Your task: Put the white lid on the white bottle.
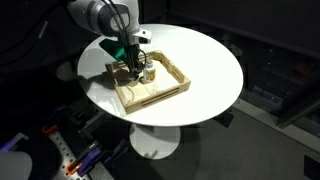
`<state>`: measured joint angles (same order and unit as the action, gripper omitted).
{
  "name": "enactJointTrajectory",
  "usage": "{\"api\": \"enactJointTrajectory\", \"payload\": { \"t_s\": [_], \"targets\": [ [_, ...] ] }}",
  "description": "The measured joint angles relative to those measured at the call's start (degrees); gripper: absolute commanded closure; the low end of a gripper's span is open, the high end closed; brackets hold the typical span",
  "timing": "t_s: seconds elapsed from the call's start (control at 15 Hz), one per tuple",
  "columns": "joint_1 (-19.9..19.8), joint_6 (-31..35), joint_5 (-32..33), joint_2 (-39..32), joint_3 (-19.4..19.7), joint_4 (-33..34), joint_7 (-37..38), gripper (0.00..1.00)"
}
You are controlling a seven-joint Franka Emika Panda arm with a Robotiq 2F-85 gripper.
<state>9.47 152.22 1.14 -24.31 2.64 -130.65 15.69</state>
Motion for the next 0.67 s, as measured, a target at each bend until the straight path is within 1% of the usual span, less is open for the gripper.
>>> {"api": "enactJointTrajectory", "payload": {
  "t_s": [0.33,0.67],
  "targets": [
    [-0.03,-0.94,-0.01,3.25,-0.03,0.05,0.00,0.84],
    [-0.38,-5.22,-0.01,8.95,-0.29,0.40,-0.01,0.84]
  ]
}}
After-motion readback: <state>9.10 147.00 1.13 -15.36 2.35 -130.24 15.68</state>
